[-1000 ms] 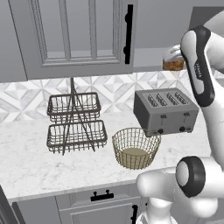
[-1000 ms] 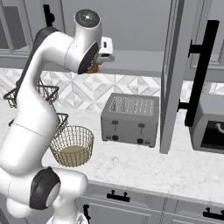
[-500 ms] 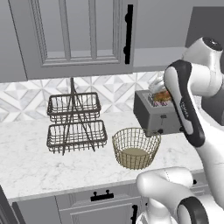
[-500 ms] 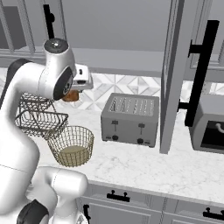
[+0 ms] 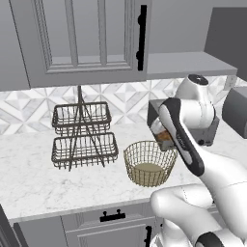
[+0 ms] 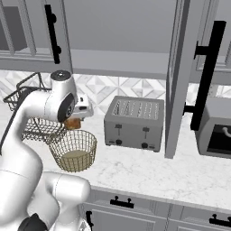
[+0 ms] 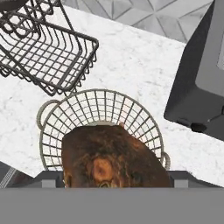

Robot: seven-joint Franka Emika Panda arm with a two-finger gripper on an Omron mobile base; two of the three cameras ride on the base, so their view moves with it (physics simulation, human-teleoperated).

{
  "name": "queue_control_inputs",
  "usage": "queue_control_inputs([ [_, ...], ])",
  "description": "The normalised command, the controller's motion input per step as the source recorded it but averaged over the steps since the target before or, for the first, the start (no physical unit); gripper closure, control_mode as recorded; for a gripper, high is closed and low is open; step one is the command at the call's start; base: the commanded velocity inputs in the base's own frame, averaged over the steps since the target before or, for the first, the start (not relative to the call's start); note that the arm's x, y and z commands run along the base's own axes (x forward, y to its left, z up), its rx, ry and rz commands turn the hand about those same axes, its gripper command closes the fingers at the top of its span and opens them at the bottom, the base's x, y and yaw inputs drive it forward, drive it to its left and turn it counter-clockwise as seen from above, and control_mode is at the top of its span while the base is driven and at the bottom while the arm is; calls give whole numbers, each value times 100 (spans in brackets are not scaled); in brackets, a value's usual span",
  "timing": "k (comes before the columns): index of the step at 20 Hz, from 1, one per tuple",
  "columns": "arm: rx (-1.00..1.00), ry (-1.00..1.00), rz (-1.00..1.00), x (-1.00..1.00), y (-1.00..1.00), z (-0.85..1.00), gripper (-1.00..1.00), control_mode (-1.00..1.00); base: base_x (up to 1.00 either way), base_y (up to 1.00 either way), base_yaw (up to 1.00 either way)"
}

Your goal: Open the cabinet, pick up the bread from the cabinet and place it in the basket. Then move the basket to the dining counter.

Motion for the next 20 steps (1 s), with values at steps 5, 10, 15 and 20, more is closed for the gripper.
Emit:
queue_control_inputs([
  [5, -3, 23, 9, 58, 0, -96, 100, -100, 0, 0, 0],
  [10, -4, 18, 6, 45, 9, -89, 100, -100, 0, 0, 0],
  [15, -2, 3, 4, 40, 2, -69, 100, -100, 0, 0, 0],
  [20, 0, 0, 5, 28, 3, -56, 100, -100, 0, 0, 0],
])
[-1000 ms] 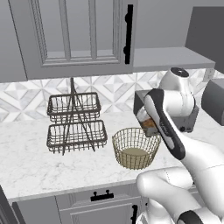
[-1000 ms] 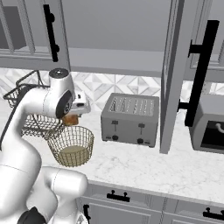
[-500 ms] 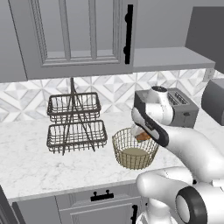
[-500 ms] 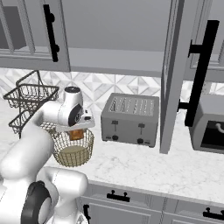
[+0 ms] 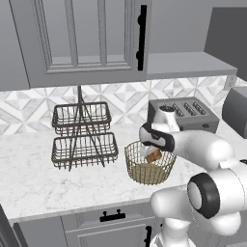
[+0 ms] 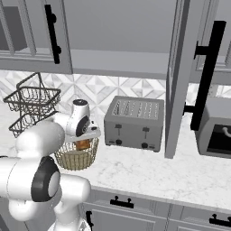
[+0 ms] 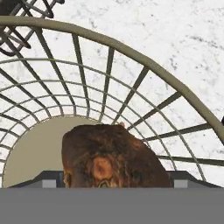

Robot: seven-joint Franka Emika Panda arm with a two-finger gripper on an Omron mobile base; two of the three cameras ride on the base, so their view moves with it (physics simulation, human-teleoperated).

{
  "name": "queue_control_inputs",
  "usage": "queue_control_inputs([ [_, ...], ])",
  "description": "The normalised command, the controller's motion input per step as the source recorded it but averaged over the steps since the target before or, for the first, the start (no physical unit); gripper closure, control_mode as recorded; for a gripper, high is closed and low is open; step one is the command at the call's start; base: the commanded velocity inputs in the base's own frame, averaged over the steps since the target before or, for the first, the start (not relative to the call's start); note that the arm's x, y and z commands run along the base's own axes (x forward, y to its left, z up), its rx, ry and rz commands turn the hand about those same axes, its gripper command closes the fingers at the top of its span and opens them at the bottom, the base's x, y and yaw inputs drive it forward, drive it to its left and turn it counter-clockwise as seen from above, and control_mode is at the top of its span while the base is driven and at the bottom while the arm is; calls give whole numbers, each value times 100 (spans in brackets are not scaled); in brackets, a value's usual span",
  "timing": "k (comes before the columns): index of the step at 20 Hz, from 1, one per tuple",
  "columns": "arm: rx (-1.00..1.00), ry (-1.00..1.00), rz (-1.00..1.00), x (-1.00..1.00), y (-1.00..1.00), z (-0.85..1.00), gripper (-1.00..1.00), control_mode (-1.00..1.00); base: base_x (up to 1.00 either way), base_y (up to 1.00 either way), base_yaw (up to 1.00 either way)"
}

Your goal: Open the cabinet, pick up the bread from the cabinet and place it in the basket. Then move the basket to the dining counter.

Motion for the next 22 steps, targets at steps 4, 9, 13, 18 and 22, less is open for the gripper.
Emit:
queue_control_inputs([
  [4, 0, 0, 4, 23, 12, -53, 100, -100, 0, 0, 0],
  [9, -2, 0, 0, 7, 26, -40, -100, -100, 0, 0, 0],
  [13, -1, 0, 0, 0, 15, -13, -100, -100, 0, 0, 0],
  [18, 0, 0, 0, 0, 0, 0, -100, -100, 0, 0, 0],
  [22, 0, -3, 0, -11, 0, 14, -100, -100, 0, 0, 0],
])
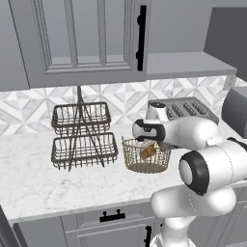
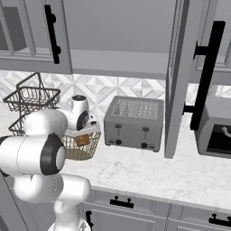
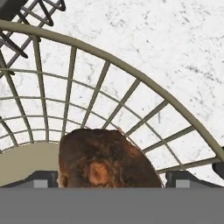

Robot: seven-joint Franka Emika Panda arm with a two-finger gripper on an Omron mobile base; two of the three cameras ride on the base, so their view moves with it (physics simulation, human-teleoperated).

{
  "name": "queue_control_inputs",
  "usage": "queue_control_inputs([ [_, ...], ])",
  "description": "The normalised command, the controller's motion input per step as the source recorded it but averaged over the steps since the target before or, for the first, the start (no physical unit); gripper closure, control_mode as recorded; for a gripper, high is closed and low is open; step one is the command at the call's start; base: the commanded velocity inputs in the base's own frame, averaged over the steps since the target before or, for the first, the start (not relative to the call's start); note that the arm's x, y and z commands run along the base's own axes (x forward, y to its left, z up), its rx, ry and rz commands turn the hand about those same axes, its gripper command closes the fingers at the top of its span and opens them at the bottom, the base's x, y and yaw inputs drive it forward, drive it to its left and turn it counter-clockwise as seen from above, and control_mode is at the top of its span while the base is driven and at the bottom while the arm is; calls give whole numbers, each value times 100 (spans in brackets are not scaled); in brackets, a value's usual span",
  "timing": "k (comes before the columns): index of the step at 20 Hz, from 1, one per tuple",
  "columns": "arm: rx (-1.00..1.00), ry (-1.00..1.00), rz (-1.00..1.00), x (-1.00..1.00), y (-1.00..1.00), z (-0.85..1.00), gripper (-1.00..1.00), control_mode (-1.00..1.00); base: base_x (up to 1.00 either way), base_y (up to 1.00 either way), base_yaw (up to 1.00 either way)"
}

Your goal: Open the cabinet, pick up the bread from the cabinet and place it in the basket. Then move the basket to the dining counter.

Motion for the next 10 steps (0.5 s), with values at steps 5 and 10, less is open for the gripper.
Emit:
queue_control_inputs([
  [5, 0, -4, 0, -17, 0, 30, -100, -100, 0, 0, 0],
  [10, 0, 0, -4, -13, 0, 24, -100, -100, 0, 0, 0],
])
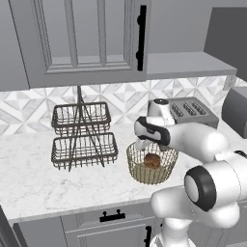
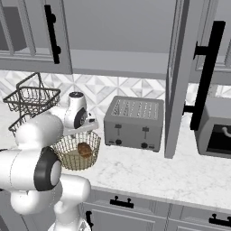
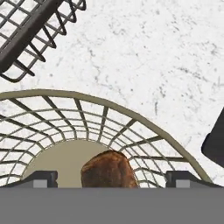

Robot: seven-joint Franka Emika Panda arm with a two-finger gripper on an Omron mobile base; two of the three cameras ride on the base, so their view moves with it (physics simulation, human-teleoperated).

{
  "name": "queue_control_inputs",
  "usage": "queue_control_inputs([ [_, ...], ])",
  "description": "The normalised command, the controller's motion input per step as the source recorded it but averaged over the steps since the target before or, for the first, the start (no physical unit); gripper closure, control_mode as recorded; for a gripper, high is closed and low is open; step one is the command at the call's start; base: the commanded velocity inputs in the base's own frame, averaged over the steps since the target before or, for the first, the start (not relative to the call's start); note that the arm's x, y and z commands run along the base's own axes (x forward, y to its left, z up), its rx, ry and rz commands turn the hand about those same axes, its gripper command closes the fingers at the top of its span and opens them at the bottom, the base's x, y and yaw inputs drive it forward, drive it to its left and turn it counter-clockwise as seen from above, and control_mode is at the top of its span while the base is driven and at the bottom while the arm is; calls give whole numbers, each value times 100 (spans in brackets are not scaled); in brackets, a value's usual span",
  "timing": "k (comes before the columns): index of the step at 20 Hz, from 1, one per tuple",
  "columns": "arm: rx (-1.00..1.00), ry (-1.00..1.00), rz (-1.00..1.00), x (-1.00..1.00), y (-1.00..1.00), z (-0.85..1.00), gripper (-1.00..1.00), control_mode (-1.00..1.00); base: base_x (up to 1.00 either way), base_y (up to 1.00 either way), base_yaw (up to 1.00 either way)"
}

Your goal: Open the cabinet, pick up the bread from the cabinet and place it in the basket. Then move the basket to the dining counter.

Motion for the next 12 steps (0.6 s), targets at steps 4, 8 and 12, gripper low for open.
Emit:
queue_control_inputs([
  [4, 0, 0, -24, -41, -5, 37, -100, -100, 0, 0, 0],
  [8, 0, 0, -39, -54, -14, 36, -100, -100, 0, 0, 0],
  [12, 0, 4, -41, -60, -31, 13, -100, -100, 0, 0, 0],
])
